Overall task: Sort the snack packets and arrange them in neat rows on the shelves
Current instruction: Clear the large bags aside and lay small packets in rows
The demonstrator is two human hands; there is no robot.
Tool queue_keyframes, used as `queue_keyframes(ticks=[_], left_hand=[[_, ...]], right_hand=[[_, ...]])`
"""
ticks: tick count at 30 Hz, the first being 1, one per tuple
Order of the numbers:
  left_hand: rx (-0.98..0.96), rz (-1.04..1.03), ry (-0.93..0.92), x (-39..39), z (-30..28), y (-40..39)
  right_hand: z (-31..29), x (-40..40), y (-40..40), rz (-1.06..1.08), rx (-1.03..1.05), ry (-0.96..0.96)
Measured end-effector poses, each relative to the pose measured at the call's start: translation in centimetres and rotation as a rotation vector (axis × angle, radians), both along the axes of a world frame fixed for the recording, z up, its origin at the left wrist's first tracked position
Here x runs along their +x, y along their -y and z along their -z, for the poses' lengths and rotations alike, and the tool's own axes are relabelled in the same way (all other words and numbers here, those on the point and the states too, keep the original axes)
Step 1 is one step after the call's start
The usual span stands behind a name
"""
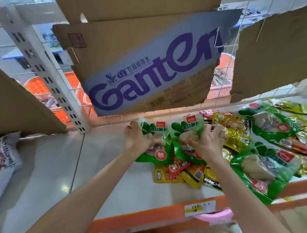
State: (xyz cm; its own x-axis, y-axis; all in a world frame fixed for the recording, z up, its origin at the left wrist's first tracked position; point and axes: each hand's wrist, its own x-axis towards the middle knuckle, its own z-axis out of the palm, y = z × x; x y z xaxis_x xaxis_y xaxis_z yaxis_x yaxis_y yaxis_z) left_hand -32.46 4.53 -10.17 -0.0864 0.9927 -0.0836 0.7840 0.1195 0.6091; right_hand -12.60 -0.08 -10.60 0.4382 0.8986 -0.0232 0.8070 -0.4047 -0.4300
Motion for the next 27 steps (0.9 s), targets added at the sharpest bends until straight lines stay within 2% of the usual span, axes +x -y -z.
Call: queue_keyframes(ticks=[3,5,10,14,18,21,27], left_hand=[[-0.024,-0.046,0.164,-1.3,0.0,-0.2],[-0.055,-0.026,0.19,-2.5,-0.1,0.1],[-0.148,0.07,0.168,-4.4,0.3,1.2],[-0.144,0.105,0.132,-4.8,0.1,1.6],[-0.209,0.113,0.208,-5.1,1.0,1.2],[-0.245,0.084,0.37,-5.6,1.2,1.2],[-0.069,0.082,0.649,-8.7,-0.4,3.3]], right_hand=[[0.5,-0.7,0.4,-0.019,0.14,0.021],[0.5,-1.0,0.7,-0.041,0.222,-0.068],[-1.1,-2.4,1.4,-0.019,0.338,-0.247],[-3.5,-4.1,1.6,0.003,0.428,-0.436],[-4.2,-5.9,1.6,-0.08,0.309,-0.689],[-3.0,-7.1,1.6,-0.101,0.169,-0.717],[-1.2,-9.4,1.8,-0.083,0.094,-0.833]])
